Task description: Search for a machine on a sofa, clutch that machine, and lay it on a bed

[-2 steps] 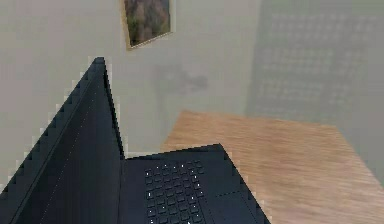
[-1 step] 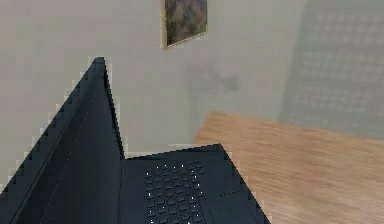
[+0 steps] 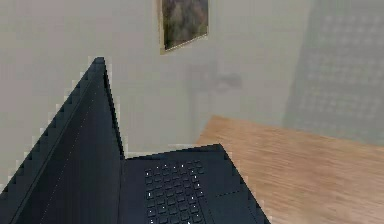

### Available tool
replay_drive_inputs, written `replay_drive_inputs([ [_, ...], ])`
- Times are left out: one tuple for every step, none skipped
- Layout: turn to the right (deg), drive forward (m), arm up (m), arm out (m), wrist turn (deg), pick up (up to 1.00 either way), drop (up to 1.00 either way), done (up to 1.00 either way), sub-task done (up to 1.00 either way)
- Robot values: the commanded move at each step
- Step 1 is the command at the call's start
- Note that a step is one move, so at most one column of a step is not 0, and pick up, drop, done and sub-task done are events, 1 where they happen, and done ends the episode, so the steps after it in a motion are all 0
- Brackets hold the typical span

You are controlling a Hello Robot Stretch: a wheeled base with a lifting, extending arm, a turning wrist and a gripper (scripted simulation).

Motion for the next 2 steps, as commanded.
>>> replay_drive_inputs([
  [36.0, 0.00, 0.00, 0.00, 0.0, 0.00, 0.00, 0.00, 0.00],
  [3.0, 0.00, 0.00, 0.00, 0.0, 0.00, 0.00, 0.00, 0.00],
])
